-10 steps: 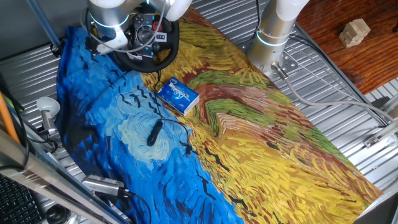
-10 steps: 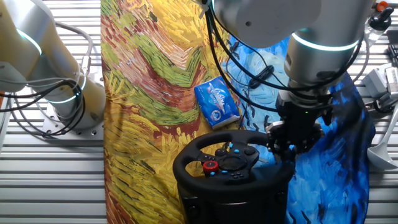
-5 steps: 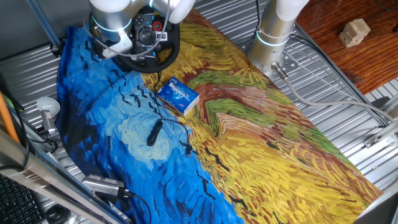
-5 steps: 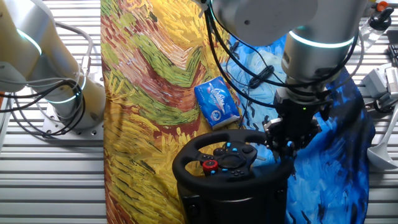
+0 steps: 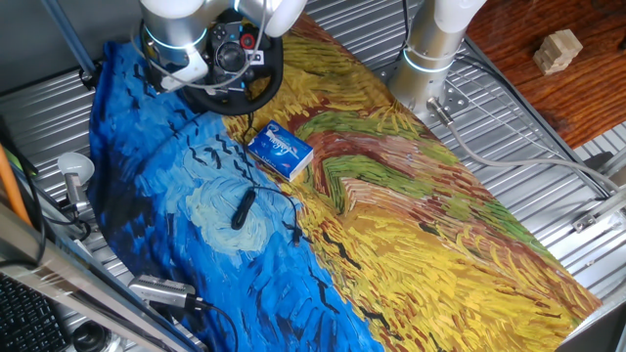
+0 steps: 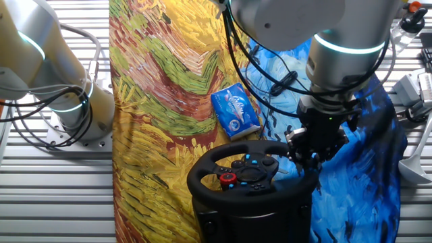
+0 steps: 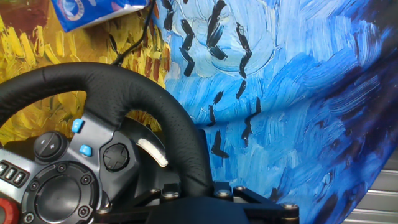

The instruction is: Rotate the steering wheel 90 degrees counterclockwise

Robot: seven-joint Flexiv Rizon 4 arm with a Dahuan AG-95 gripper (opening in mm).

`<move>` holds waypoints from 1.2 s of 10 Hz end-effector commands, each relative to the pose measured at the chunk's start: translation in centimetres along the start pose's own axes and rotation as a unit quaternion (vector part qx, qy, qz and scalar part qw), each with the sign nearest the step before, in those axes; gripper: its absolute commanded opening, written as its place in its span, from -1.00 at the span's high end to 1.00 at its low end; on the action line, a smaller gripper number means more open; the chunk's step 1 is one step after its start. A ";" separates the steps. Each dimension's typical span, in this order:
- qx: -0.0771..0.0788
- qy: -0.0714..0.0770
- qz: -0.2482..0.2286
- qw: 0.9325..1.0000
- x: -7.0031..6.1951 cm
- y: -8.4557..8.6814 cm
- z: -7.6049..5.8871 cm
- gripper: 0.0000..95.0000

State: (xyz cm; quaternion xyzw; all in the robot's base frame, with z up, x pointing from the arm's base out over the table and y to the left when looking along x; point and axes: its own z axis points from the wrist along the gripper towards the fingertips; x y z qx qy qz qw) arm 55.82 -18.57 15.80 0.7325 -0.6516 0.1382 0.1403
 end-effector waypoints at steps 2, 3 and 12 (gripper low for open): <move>0.001 -0.011 -0.006 1.000 0.0 -0.1 -0.1 1.00; 0.001 -0.016 -0.010 1.000 0.1 -0.1 -0.1 1.00; -0.003 -0.060 -0.037 0.998 0.2 0.0 0.0 1.00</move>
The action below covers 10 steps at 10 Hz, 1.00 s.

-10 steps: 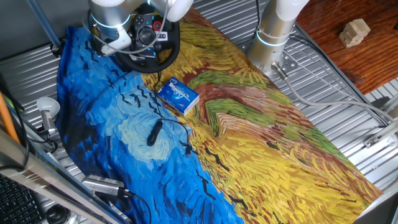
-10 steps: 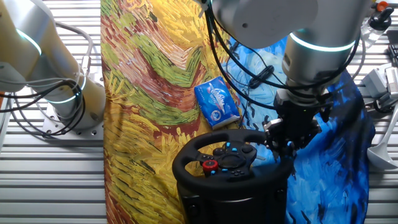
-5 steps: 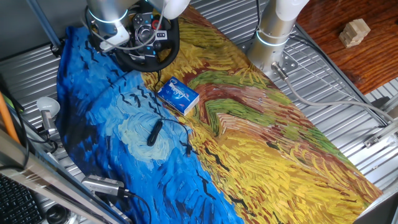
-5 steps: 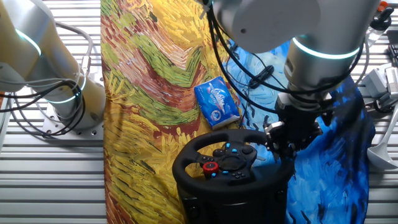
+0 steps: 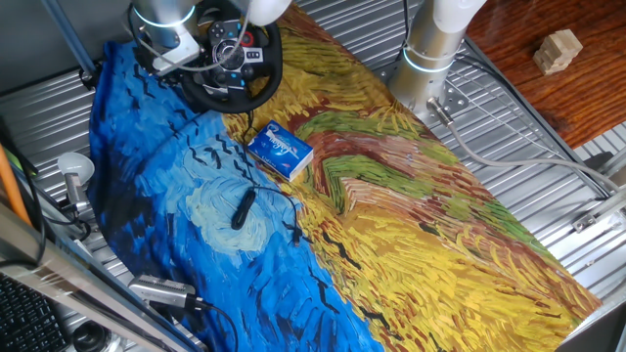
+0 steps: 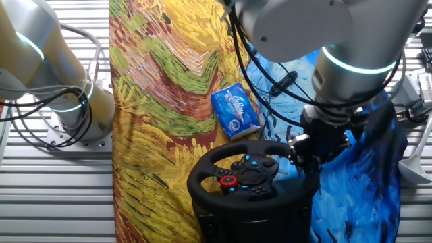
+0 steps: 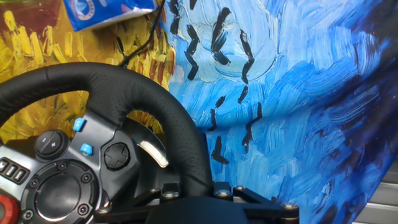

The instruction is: Rotate the steering wheel 90 degrees counterclockwise

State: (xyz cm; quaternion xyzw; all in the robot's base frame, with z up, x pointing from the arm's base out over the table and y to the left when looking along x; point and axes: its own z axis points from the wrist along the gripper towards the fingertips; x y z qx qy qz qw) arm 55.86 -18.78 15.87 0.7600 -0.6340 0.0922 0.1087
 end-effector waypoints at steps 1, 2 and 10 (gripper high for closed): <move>-0.003 -0.010 -0.006 1.000 0.0 0.0 0.0 1.00; -0.002 -0.016 -0.008 1.000 -0.1 0.0 0.0 1.00; -0.004 -0.041 0.003 0.999 -0.7 0.0 0.1 1.00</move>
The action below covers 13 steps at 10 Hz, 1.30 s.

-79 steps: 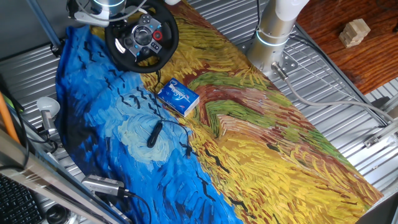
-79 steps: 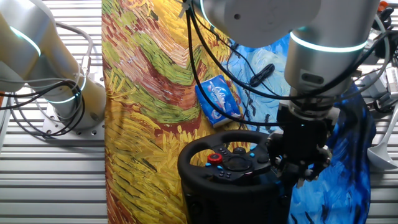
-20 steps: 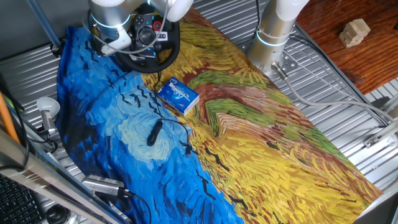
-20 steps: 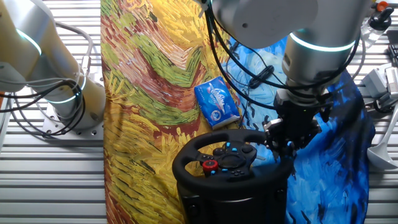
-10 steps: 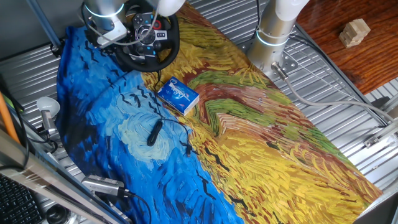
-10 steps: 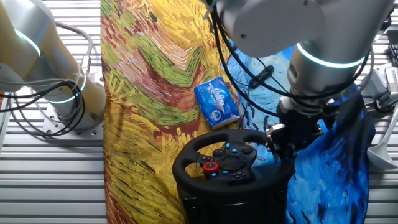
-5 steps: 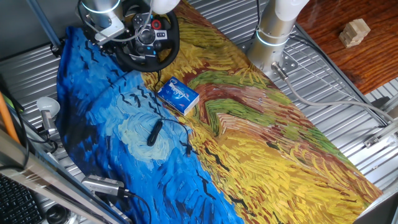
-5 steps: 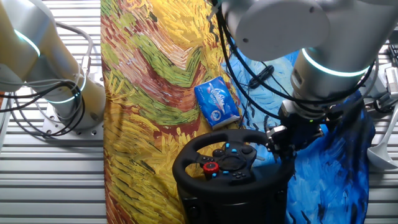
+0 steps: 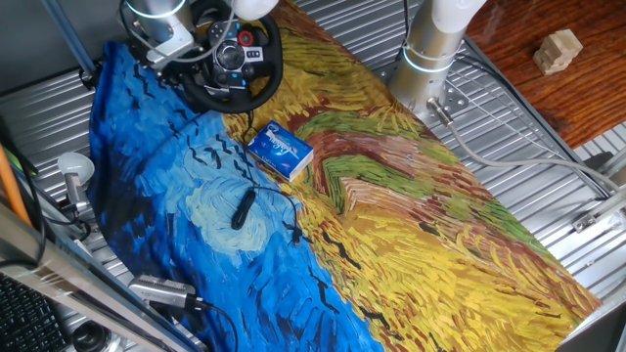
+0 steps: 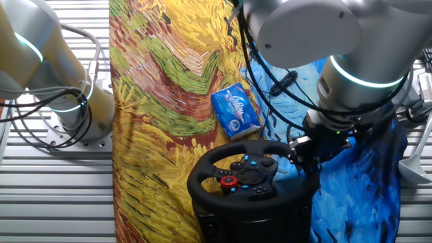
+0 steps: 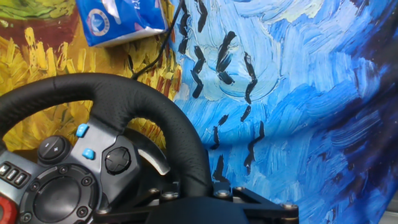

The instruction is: Rotate the steering wheel 90 degrees counterclockwise

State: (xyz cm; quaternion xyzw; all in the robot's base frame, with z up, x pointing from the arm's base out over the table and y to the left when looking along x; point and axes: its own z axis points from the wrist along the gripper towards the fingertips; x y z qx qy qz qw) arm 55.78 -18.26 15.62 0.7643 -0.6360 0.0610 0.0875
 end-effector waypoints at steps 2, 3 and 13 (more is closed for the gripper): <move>0.000 -0.002 0.005 1.000 -0.1 0.0 0.0 1.00; 0.000 -0.001 0.004 1.000 -0.1 0.0 0.0 1.00; -0.022 -0.008 -0.014 1.000 -0.1 0.0 0.0 1.00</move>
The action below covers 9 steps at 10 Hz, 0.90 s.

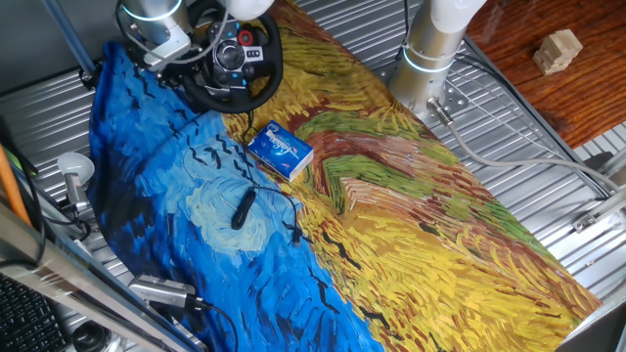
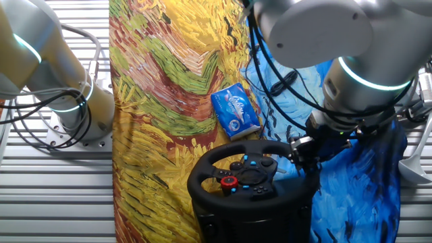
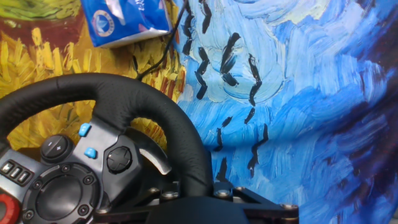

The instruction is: Rotate the steering wheel 90 degrees counterclockwise

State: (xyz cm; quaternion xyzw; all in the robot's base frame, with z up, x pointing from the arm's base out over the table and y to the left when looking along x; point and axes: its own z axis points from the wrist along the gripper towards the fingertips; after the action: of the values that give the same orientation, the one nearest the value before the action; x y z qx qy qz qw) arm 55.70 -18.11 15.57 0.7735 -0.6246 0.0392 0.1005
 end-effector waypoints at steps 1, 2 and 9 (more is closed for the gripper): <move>0.000 0.000 0.005 1.000 0.1 0.0 -0.1 1.00; 0.000 0.002 0.005 1.000 0.1 0.0 -0.1 1.00; -0.002 0.004 0.008 1.000 0.1 0.0 -0.1 1.00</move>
State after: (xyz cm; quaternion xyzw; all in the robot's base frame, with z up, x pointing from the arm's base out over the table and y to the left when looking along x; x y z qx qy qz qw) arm 55.76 -18.15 15.58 0.7681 -0.6305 0.0406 0.1040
